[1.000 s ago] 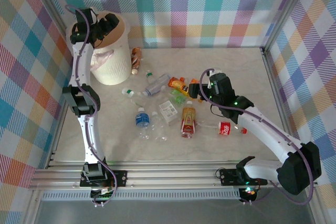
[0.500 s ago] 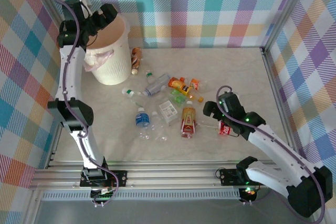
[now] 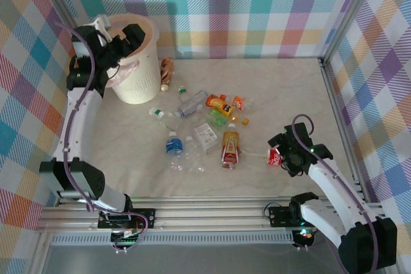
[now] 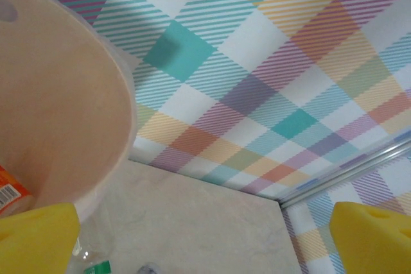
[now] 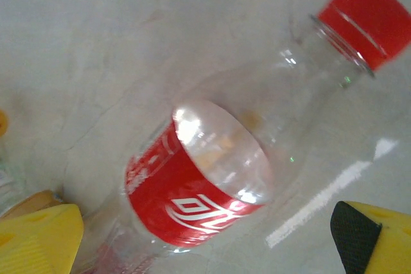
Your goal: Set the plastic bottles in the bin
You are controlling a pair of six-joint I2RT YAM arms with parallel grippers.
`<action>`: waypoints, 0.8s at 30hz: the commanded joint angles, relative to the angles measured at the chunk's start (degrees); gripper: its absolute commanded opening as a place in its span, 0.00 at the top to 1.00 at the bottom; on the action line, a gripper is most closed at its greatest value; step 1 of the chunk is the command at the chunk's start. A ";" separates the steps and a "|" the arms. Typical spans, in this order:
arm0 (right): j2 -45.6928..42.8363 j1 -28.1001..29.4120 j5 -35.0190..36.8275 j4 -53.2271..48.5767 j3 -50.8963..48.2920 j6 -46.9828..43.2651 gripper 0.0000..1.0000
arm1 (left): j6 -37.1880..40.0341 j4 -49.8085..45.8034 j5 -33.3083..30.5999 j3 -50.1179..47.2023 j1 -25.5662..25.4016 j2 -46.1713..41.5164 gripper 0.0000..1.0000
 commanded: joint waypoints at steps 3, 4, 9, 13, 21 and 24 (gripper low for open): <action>3.62 -0.97 -3.03 -5.42 3.68 9.54 0.00 | -0.29 3.77 0.94 -8.04 -0.56 -7.95 0.00; 4.19 -1.09 -3.34 -5.11 3.53 11.10 0.00 | -0.42 4.28 1.03 -9.69 -0.56 -9.36 0.00; 5.67 -1.63 -4.38 -2.51 2.00 17.16 0.00 | 0.71 2.20 -1.14 -16.16 -0.64 -14.02 0.00; 6.13 -3.43 -4.21 1.82 -0.27 19.10 0.00 | 2.09 -1.26 -1.58 -19.07 -0.62 -16.41 0.00; 11.64 -6.02 -3.82 18.70 -5.62 25.39 0.02 | 1.78 -4.66 -1.52 -25.04 -0.58 -19.83 0.00; 15.24 -6.02 -2.43 18.23 -3.87 24.36 0.02 | 1.08 -5.07 -1.44 -26.88 -0.64 -20.53 0.00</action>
